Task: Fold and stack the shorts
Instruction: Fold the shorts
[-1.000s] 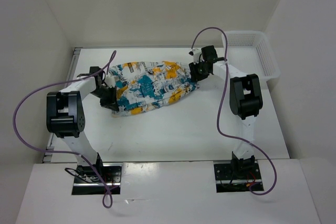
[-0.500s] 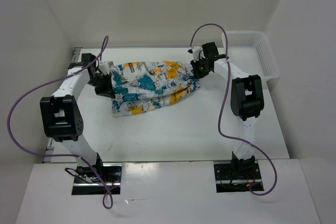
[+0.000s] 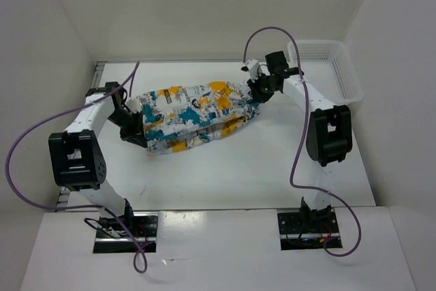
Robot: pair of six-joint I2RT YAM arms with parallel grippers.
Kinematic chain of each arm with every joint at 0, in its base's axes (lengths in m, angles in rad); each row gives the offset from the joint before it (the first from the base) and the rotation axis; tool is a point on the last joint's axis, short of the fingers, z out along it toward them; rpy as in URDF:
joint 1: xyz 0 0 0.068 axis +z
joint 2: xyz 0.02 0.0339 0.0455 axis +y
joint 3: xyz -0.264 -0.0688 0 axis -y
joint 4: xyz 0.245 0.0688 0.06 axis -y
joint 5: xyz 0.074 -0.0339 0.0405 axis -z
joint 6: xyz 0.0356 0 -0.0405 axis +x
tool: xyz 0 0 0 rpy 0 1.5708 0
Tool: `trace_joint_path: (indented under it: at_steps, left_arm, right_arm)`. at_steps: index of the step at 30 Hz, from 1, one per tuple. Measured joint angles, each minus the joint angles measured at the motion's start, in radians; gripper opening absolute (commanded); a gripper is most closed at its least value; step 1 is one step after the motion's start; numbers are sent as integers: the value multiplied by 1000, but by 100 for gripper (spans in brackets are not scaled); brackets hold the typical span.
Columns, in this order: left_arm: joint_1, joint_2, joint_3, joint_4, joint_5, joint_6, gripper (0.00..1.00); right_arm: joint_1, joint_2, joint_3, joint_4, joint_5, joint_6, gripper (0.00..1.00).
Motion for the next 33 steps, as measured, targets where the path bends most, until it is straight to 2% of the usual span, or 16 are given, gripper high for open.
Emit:
trace_joint_path:
  at_steps: [2, 7, 12, 16, 19, 23, 27, 29, 33]
  left_arm:
    - [-18, 3, -39, -4, -9, 0, 6]
    - [-43, 60, -74, -4, -51, -1, 22]
    - [-47, 78, -96, -9, -106, 2, 32]
    - [-41, 72, -77, -40, -143, 1, 33]
    - [-18, 62, 1, -48, -166, 2, 39]
    - [-11, 48, 135, 53, -183, 0, 41]
    - [-89, 116, 284, 174, -173, 1, 41]
    - [-126, 173, 342, 221, -161, 1, 41]
    - [-173, 282, 359, 317, -150, 1, 41]
  right_arm:
    - [0, -1, -42, -11, 3, -15, 22]
    - [0, 0, -133, -25, 38, -39, 63]
    - [-1, 0, -146, -17, 91, -44, 64]
    - [-1, -2, -126, -19, 112, -34, 69]
    - [-1, -4, -61, -17, 117, -4, 69]
    - [4, -3, 74, 14, 111, 81, 55]
    - [25, 26, 211, 58, 111, 136, 48]
    - [44, 46, 241, 87, 116, 154, 43]
    - [75, 99, 249, 109, 116, 196, 25]
